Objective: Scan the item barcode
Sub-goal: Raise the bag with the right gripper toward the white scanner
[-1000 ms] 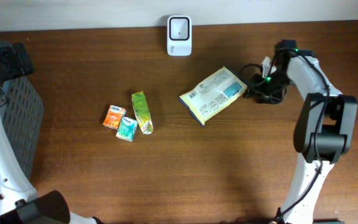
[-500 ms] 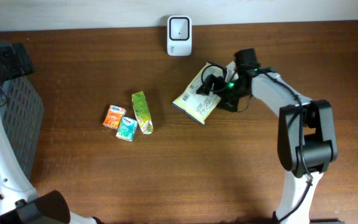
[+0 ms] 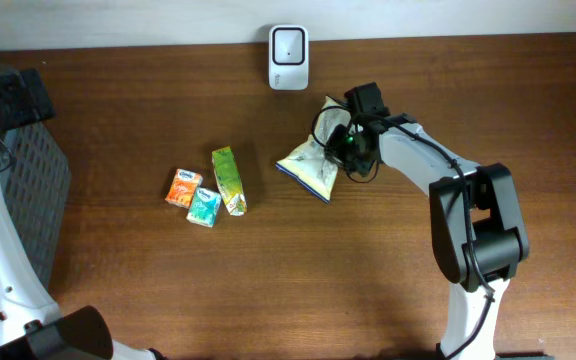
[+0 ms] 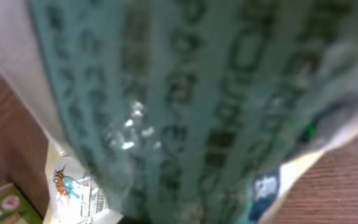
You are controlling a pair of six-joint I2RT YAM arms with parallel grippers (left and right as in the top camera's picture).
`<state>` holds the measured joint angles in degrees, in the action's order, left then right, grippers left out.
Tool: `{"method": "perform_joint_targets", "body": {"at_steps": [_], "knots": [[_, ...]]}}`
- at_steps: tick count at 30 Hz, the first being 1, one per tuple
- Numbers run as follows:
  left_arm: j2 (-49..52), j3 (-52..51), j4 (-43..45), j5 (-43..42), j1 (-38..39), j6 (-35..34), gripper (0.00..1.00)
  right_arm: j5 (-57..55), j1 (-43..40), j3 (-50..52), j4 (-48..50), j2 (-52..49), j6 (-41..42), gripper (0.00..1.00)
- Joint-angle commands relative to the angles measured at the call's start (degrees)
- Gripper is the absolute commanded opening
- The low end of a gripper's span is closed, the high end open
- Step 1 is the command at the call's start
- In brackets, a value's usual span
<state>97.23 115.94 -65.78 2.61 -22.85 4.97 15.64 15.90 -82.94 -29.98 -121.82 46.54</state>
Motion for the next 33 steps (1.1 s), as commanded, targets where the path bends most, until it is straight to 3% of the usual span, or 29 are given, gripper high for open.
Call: {"method": "perform_joint_targets", "body": {"at_steps": [1, 2, 4, 6, 10, 13, 18, 23, 27, 28, 33], "knots": [[-0.3, 0.7, 0.1, 0.2, -0.2, 0.5, 0.99, 3.2, 0.5, 3.5, -0.6, -5.9, -4.0, 0.04], [-0.3, 0.7, 0.1, 0.2, -0.2, 0.5, 0.99, 7.1, -0.2, 3.5, 0.8, -5.8, -6.5, 0.04], [-0.3, 0.7, 0.1, 0.2, -0.2, 0.5, 0.99, 26.4, -2.7, 3.2, 4.9, -5.1, -20.9, 0.04], [-0.3, 0.7, 0.1, 0.2, -0.2, 0.5, 0.99, 36.7, -5.3, 3.0, 3.2, -3.0, -26.5, 0.04], [-0.3, 0.7, 0.1, 0.2, -0.2, 0.5, 0.99, 38.5, -9.7, 3.0, -0.9, 8.3, -30.4, 0.04], [-0.3, 0.7, 0.1, 0.2, -0.2, 0.5, 0.99, 28.9, -12.1, 3.0, -0.9, 20.4, -23.4, 0.04], [-0.3, 0.7, 0.1, 0.2, -0.2, 0.5, 0.99, 0.4, -12.1, 3.0, -0.9, 40.1, -3.1, 0.04], [-0.3, 0.7, 0.1, 0.2, -0.2, 0.5, 0.99, -4.2, -12.1, 3.0, -1.3, 44.2, 4.0, 0.04], [-0.3, 0.7, 0.1, 0.2, -0.2, 0.5, 0.99, -4.2, -11.4, 3.0, 1.1, 44.2, 2.6, 0.04], [-0.3, 0.7, 0.1, 0.2, -0.2, 0.5, 0.99, -4.6, -9.7, 3.0, 3.7, 44.2, -2.4, 0.04], [-0.3, 0.7, 0.1, 0.2, -0.2, 0.5, 0.99, -28.6, 2.3, -7.1, 0.8, 38.2, -17.4, 0.04]]}}
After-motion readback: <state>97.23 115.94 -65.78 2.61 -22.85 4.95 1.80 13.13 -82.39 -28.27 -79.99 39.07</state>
